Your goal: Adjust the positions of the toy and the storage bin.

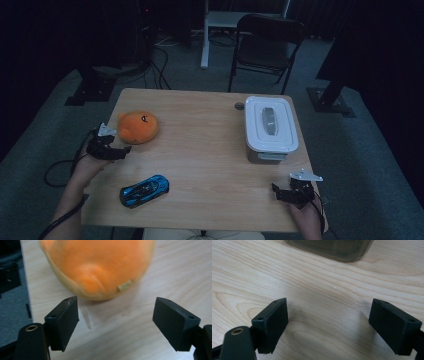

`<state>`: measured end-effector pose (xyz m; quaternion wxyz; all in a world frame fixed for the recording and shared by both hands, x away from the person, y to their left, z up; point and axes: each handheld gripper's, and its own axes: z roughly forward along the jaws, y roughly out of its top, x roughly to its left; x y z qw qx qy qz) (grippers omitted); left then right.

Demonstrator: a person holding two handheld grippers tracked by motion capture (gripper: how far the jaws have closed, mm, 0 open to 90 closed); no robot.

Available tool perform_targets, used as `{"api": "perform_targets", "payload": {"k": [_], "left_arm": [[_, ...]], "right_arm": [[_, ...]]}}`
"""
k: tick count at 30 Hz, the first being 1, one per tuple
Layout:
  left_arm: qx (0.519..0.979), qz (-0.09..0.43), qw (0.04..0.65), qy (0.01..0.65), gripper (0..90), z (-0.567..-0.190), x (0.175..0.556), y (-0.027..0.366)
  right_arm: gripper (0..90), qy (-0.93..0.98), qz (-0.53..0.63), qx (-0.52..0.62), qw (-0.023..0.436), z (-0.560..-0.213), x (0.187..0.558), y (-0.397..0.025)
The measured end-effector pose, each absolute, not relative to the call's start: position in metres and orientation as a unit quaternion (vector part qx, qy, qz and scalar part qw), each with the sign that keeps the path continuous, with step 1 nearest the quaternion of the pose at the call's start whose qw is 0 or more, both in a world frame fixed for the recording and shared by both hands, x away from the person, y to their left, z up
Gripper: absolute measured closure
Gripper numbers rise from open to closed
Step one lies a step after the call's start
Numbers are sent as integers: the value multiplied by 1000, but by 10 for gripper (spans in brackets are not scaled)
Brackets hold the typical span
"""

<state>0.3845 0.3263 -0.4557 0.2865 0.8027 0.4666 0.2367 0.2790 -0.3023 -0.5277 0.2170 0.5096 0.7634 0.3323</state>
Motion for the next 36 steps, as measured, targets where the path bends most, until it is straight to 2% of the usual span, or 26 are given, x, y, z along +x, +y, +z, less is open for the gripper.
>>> {"api": "perform_targets", "payload": {"k": [5, 9, 10, 13, 15, 19, 21, 26, 28, 29, 36], "left_arm": [[793, 251, 278, 480, 364, -459, 396, 330], [788, 247, 275, 493, 392, -464, 403, 332], [786, 255, 270, 494, 441, -466, 405, 332], [787, 249, 266, 498, 449, -470, 409, 331], [786, 240, 271, 501, 525, -471, 412, 331], [782, 237, 273, 508, 545, -472, 416, 329], [783, 241, 267, 507, 587, -472, 417, 328], [788, 248, 260, 500, 773, -471, 414, 325], [789, 240, 261, 501, 792, -472, 412, 324], [792, 233, 262, 500, 831, -472, 410, 324], [794, 224, 265, 500, 843, -472, 396, 311]], "right_arm": [[152, 763, 332, 509, 217, -528, 279, -302], [153, 763, 332, 510, 217, -528, 279, -302], [153, 763, 332, 511, 217, -528, 279, -302], [153, 763, 332, 511, 217, -528, 279, -302], [155, 762, 332, 511, 218, -528, 279, -303], [156, 761, 332, 513, 218, -528, 279, -303], [156, 761, 332, 513, 219, -528, 279, -303], [156, 761, 331, 513, 219, -528, 279, -303], [156, 761, 332, 513, 219, -528, 279, -303], [157, 761, 331, 513, 219, -528, 279, -303], [156, 761, 331, 513, 219, -528, 279, -303]]}}
